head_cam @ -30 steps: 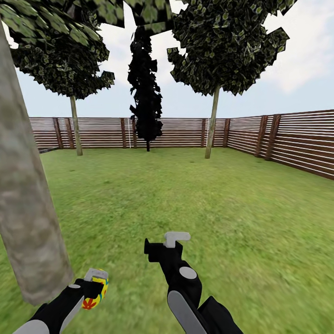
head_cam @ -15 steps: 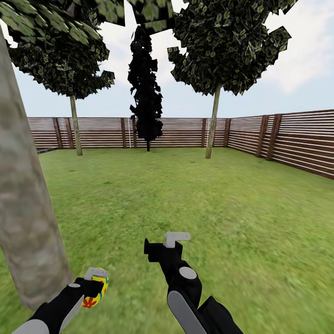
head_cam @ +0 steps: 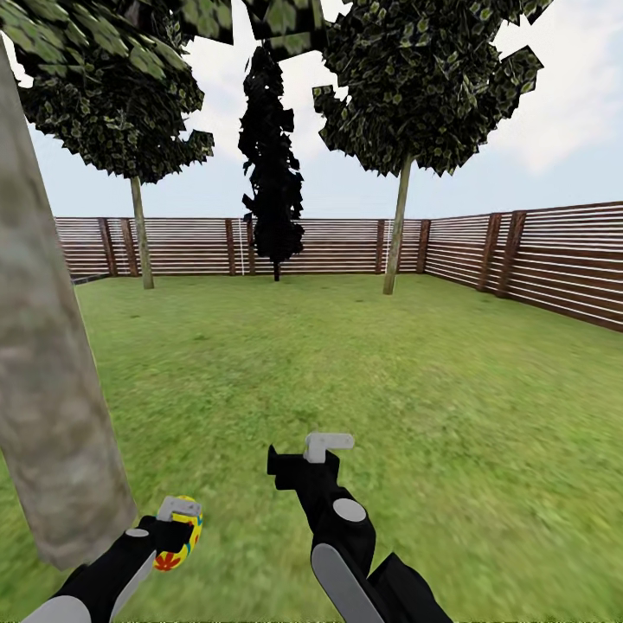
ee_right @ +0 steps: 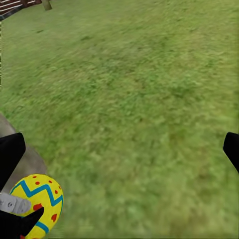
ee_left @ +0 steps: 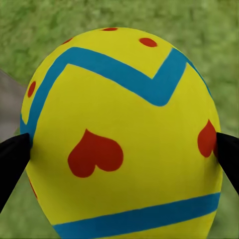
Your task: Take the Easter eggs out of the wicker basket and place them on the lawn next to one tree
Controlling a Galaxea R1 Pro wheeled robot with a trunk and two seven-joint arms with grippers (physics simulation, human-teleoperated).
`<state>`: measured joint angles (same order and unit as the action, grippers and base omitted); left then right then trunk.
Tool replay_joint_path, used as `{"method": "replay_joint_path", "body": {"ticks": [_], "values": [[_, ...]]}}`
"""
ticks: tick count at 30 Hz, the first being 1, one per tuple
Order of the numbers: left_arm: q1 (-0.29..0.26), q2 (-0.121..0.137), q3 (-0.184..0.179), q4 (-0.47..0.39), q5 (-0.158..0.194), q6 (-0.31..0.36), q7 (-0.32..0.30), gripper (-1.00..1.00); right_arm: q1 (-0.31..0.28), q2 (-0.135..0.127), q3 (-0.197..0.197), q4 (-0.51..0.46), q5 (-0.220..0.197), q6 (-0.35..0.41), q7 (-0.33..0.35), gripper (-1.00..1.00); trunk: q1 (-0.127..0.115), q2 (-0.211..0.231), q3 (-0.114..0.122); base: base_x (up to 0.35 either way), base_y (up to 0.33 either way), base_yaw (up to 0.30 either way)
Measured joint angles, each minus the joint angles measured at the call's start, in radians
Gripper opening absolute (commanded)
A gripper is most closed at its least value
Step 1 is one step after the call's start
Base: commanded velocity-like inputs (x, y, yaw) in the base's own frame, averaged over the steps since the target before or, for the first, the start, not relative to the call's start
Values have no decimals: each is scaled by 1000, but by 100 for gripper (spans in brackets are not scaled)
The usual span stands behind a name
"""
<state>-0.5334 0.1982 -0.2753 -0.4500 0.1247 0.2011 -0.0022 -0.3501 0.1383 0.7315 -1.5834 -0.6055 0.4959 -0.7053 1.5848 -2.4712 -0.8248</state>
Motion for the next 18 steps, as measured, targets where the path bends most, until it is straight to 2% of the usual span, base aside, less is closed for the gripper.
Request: {"method": "replay_joint_path", "body": {"ticks": [4,18], "values": [[-1,6,0,2,0,-25,0,-100,0,0,23,0,3,-1,-4,100,15,-28,-13,0,0,0],[-2,14,1,7,1,-62,3,-100,0,0,28,0,3,-1,-6,100,22,-31,-67,0,0,0]]}}
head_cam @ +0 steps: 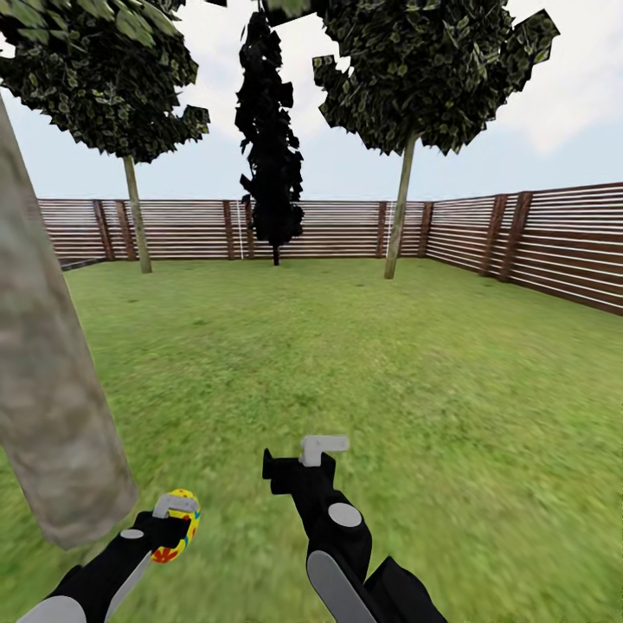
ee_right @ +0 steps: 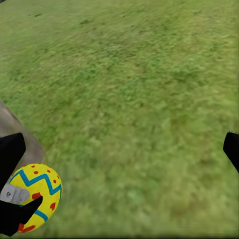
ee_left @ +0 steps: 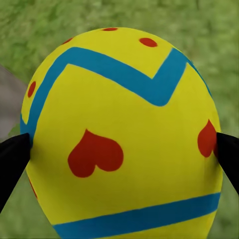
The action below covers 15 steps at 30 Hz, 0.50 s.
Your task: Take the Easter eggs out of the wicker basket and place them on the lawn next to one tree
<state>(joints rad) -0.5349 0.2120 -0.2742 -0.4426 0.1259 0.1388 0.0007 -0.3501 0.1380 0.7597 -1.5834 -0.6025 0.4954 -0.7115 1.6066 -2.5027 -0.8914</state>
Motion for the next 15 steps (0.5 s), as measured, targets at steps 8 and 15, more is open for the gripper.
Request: {"method": "replay_joint_path", "body": {"ticks": [8,15], "values": [[1,0,0,0,0,-12,1,-100,0,0,0,2,0,0,0,100,4,-2,-31,0,0,0],[0,1,0,0,-1,-36,1,-100,0,0,0,2,0,0,0,100,7,-4,-58,0,0,0]]}}
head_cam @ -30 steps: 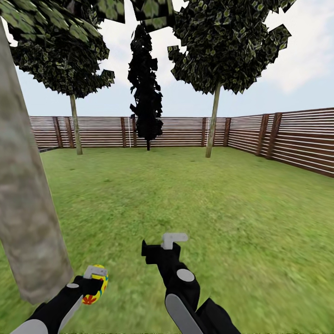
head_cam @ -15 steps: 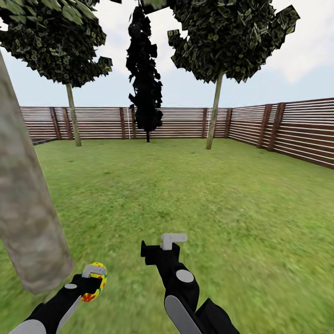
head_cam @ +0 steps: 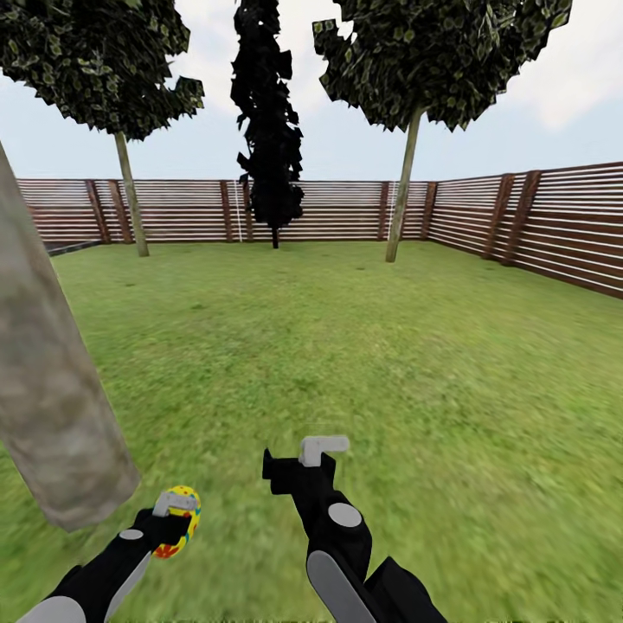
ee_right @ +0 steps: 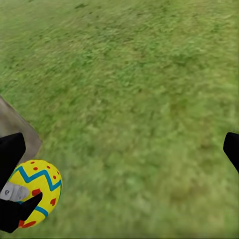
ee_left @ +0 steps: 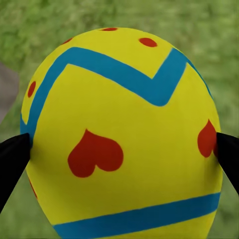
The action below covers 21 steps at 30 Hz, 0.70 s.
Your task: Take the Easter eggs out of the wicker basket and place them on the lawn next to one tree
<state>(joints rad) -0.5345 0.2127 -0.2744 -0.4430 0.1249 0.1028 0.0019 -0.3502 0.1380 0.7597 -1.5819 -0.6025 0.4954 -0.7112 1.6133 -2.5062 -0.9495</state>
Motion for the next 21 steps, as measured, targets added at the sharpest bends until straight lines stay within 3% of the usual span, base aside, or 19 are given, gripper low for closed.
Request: {"method": "replay_joint_path", "body": {"ticks": [5,11,16,21], "values": [[1,1,0,0,0,-15,3,-100,0,0,0,0,0,0,0,100,2,-1,-19,0,0,0],[1,1,0,-2,0,-17,5,-100,0,0,0,1,0,0,0,100,2,-1,-19,0,0,0],[1,1,0,-3,0,-18,4,-100,0,0,0,1,0,0,0,100,5,-2,-39,0,0,0],[1,1,0,-3,0,-18,4,-100,0,0,0,1,0,0,0,100,5,-3,-43,0,0,0]]}}
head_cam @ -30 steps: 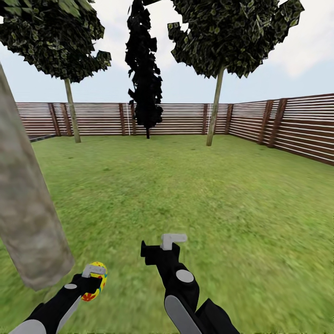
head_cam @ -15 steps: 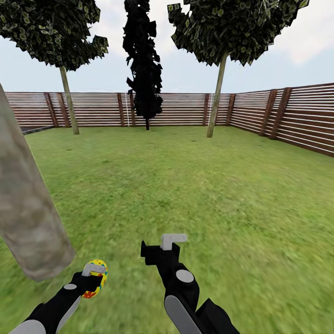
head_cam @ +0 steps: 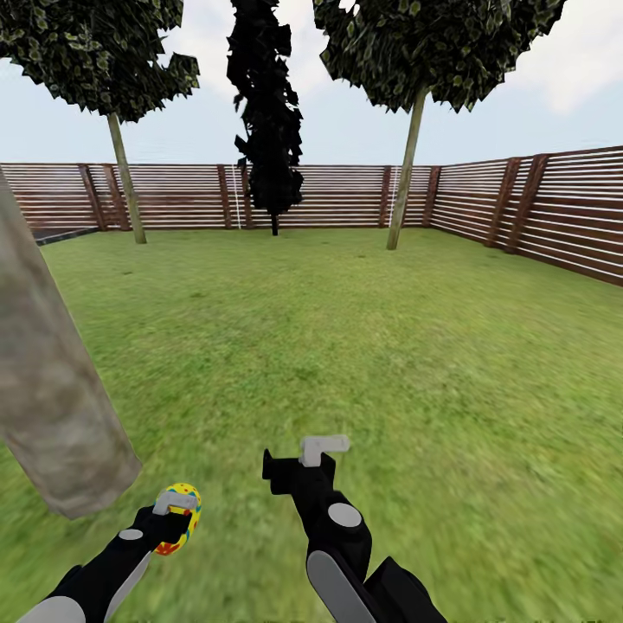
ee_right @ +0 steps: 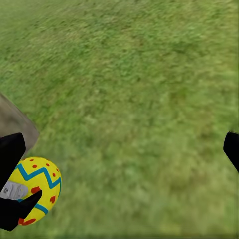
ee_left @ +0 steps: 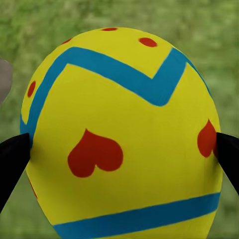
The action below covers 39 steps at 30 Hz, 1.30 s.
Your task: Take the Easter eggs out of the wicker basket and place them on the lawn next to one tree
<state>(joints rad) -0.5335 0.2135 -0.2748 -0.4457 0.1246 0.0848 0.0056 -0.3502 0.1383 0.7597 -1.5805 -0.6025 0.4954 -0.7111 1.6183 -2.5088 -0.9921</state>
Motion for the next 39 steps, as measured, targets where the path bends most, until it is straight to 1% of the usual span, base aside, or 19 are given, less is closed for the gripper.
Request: {"method": "replay_joint_path", "body": {"ticks": [3,6,11,20,34,39], "values": [[0,0,0,0,0,0,0,-100,0,0,0,0,0,0,0,100,1,-1,-12,0,0,0],[0,0,0,0,0,0,-1,-100,0,0,0,0,0,1,0,100,1,-1,-12,0,0,0],[0,0,0,-1,0,-1,-3,-100,0,0,0,0,-1,0,0,100,4,-2,-31,0,0,0],[0,0,0,-3,1,-3,-2,-100,0,1,0,0,-1,0,0,100,4,-2,-31,6,0,0],[0,0,1,-3,0,-3,1,-100,0,1,0,0,-1,1,0,100,3,-2,-31,213,43,0],[0,3,0,-2,0,-2,1,-100,0,1,0,0,0,0,0,100,3,-2,-31,77,36,0]]}}
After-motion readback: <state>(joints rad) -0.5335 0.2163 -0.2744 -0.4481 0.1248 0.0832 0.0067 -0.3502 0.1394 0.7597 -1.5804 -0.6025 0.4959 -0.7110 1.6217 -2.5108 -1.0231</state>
